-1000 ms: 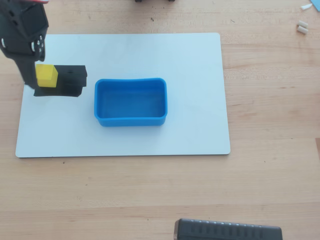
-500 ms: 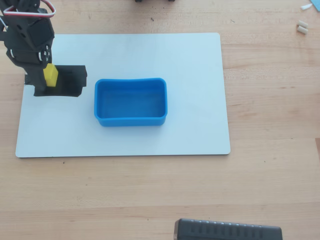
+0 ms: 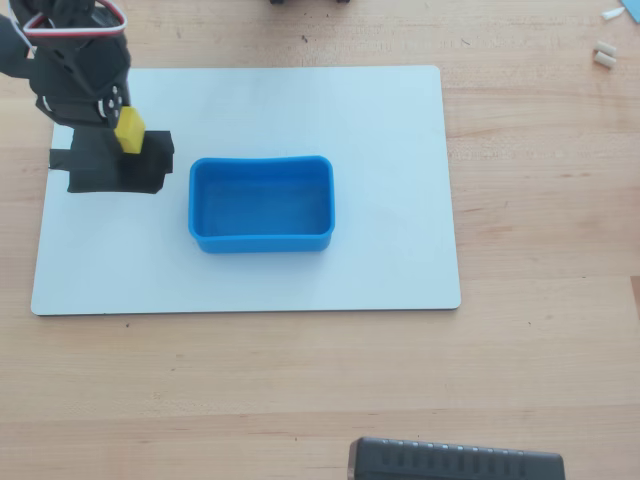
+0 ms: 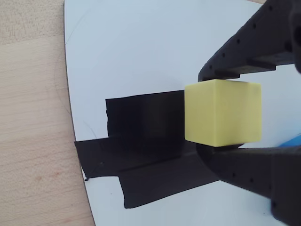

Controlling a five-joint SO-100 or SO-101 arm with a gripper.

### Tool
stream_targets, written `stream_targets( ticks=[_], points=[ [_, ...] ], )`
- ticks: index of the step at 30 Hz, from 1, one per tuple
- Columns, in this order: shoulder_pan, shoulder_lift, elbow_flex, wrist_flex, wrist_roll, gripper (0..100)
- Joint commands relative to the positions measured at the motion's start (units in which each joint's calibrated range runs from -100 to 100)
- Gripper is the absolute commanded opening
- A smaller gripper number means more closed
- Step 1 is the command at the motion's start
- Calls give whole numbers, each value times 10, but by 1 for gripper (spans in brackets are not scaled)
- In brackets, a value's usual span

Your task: Pick up yellow cube and drop it in the blue rectangular bin

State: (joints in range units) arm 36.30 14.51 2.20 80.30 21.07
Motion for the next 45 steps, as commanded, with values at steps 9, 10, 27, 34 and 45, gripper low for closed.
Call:
stream_targets(
  ticks=[9, 10, 27, 34, 45],
  points=[
    [-184, -265, -94, 195, -76, 10],
    [-209, -280, -93, 196, -88, 10],
    [-330, -337, 209, -108, -141, 10],
    [-342, -328, 301, -222, -136, 11],
    [-366, -312, 309, -210, -135, 22]
  ],
)
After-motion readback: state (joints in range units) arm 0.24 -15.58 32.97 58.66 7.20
